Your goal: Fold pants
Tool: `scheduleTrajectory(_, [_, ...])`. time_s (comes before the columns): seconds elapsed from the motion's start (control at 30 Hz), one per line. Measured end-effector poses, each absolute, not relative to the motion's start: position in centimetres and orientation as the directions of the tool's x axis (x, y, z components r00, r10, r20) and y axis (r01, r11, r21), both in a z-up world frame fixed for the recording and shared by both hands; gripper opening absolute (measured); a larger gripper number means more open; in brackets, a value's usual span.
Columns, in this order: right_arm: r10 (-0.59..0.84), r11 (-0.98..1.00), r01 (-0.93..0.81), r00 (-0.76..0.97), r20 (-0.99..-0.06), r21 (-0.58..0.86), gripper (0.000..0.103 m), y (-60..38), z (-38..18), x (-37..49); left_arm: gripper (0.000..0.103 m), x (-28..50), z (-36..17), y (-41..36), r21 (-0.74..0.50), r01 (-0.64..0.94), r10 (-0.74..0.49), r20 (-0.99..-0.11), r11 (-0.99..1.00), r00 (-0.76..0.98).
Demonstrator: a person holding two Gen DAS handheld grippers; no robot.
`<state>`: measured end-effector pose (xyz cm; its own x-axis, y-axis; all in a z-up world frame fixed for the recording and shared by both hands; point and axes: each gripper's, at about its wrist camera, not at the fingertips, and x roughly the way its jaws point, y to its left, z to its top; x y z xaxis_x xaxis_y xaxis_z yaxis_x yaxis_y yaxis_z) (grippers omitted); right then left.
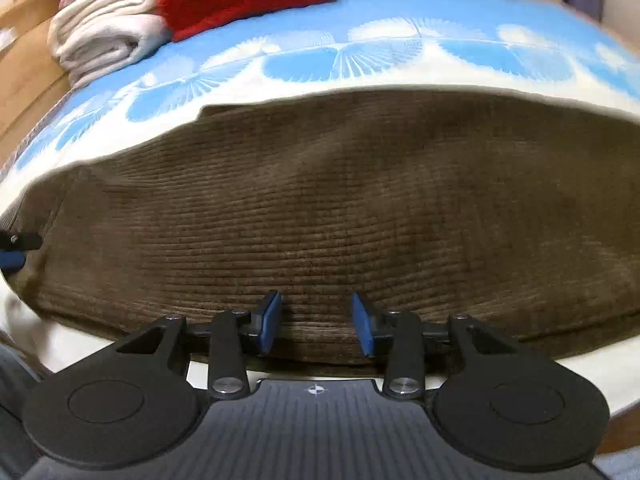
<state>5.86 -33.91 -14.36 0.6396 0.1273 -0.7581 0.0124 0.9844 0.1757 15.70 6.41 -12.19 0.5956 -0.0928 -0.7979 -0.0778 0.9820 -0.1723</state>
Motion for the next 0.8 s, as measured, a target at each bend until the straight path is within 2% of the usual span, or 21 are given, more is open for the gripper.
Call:
scheduleTrajectory(0.1, [0.051,0.997,0.018,0.647,-0.761,0.082,0.039,-34.3,-14.1,4.7,0.076,15.8,-12.4,6.3,-0.152,-0.063,-0.083,-0.789,0.986,0.609])
scheduleTrajectory(0.2, [-0.003,0.989,0.116,0.654,-0.756,0.096,0.038,-35.8,-14.0,4.5,0.079,15.9,-12.7,6.5,-0.168,-0.068,-0.092,-0.786,0.983,0.611])
scheduleTrajectory(0.4, [-0.232,0.954,0.296,0.655,-0.719,-0.038,0.039,-37.6,-14.8,3.8,0.086,15.7,-12.5,5.5,-0.135,-0.050,-0.076,-0.782,0.990,0.618])
scheduleTrajectory(0.67, [-0.286,0.940,0.332,0.653,-0.701,-0.075,0.039,-36.6,-15.4,4.5,0.087,15.7,-12.6,5.1,-0.111,-0.044,-0.059,-0.780,0.993,0.623])
scheduleTrajectory(0.8, [-0.298,0.921,0.390,0.669,-0.681,-0.020,0.041,-37.0,-15.1,3.9,0.087,15.3,-12.1,5.6,-0.161,-0.062,-0.084,-0.759,0.985,0.645])
